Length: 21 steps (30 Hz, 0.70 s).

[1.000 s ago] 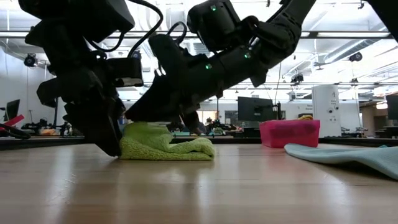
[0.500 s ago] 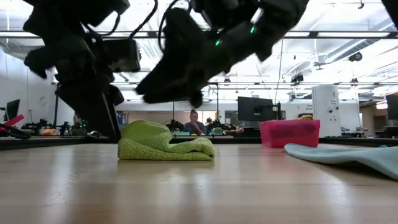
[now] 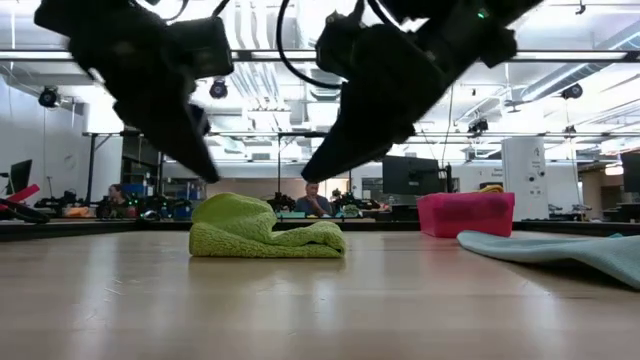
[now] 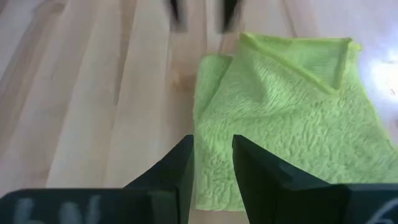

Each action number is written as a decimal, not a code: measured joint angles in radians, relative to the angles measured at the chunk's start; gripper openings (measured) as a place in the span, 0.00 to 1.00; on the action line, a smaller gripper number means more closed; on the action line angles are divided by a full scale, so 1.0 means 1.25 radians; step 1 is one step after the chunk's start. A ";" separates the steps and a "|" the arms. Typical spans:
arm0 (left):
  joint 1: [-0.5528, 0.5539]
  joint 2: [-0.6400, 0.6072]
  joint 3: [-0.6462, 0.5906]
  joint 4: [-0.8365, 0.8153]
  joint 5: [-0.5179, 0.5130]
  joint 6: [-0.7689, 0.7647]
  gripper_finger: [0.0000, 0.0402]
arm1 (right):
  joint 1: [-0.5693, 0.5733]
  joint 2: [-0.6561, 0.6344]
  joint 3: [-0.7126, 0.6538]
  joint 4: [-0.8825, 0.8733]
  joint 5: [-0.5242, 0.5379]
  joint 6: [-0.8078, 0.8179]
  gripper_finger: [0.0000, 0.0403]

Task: Fold microfiber towels
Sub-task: Fold the green microfiber towel

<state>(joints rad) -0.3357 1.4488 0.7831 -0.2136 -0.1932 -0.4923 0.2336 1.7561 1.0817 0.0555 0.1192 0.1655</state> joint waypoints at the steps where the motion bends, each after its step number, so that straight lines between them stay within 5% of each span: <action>1: 0.001 -0.002 0.002 -0.003 -0.038 0.001 0.33 | 0.005 0.000 -0.008 0.011 0.010 0.002 0.25; 5: 0.009 -0.004 0.008 -0.004 -0.164 -0.020 0.34 | 0.012 -0.001 -0.036 0.057 0.039 0.007 0.25; 11: 0.012 -0.001 0.003 -0.003 -0.153 -0.032 0.38 | 0.012 -0.001 -0.070 0.142 0.040 0.005 0.25; 21: 0.013 0.046 0.000 0.022 -0.166 -0.063 0.62 | 0.012 -0.001 -0.089 0.175 0.040 -0.002 0.24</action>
<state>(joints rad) -0.3191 1.5069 0.7830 -0.1863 -0.4011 -0.5713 0.2489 1.7550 0.9700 0.2740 0.1692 0.1631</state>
